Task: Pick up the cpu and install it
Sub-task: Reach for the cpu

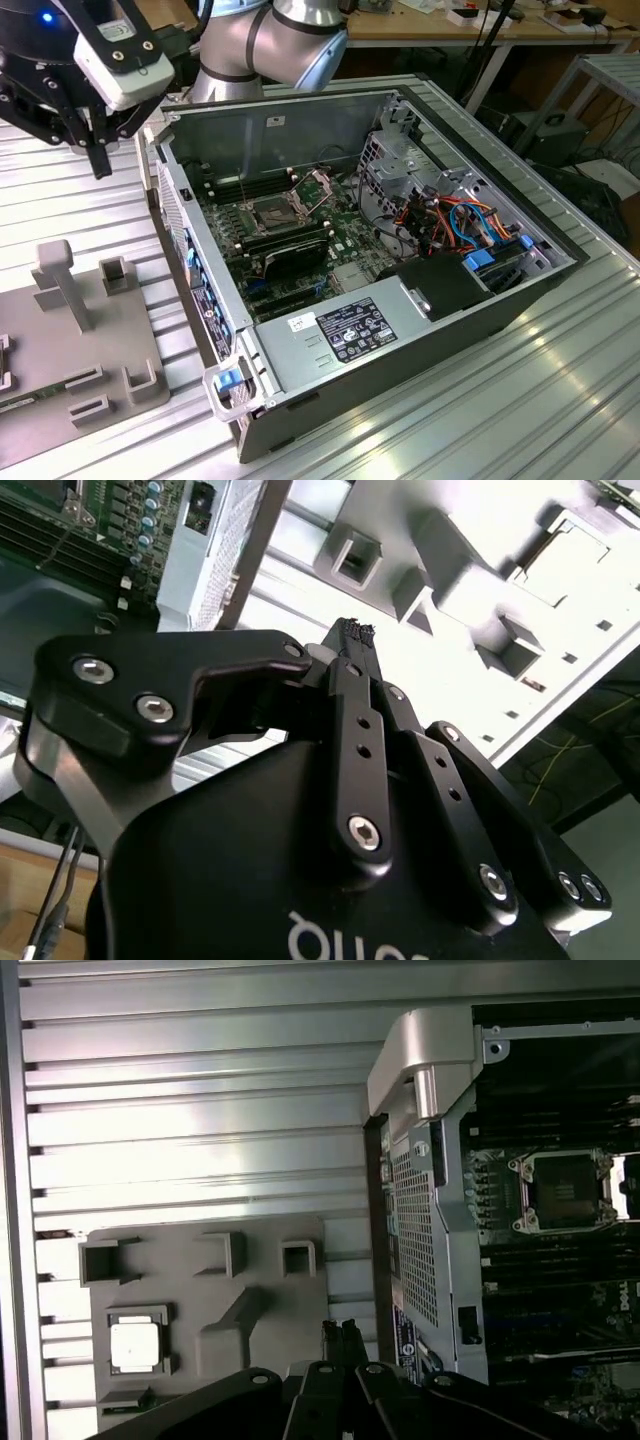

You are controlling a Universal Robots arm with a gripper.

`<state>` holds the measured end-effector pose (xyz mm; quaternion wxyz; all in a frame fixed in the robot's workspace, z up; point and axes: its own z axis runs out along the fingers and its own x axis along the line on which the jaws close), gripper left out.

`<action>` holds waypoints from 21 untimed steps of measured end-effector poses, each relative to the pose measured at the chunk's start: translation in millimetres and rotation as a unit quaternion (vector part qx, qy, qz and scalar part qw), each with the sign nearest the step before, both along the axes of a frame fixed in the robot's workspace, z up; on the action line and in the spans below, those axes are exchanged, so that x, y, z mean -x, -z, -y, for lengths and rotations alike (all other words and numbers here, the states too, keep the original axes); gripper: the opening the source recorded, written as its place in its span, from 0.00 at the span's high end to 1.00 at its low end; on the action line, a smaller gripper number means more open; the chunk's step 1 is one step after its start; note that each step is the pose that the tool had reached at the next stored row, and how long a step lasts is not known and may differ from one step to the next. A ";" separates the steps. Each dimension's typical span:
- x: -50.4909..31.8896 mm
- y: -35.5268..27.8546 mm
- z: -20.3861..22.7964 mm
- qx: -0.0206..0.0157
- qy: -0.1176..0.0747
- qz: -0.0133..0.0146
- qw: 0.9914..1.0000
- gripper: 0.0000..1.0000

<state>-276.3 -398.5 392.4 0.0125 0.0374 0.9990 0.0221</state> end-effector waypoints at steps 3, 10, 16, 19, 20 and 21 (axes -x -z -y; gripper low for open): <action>6.3 0.1 0.0 0.000 0.000 0.000 1.000 0.89; 26.0 0.4 0.0 0.000 0.000 0.000 1.000 0.89; 47.9 0.8 0.0 0.000 0.000 0.000 1.000 0.89; 58.9 1.1 0.0 0.000 0.000 0.000 1.000 0.89; 63.9 1.3 0.0 0.000 0.000 0.000 1.000 0.89; 69.8 1.5 0.0 0.000 0.000 0.000 1.000 0.89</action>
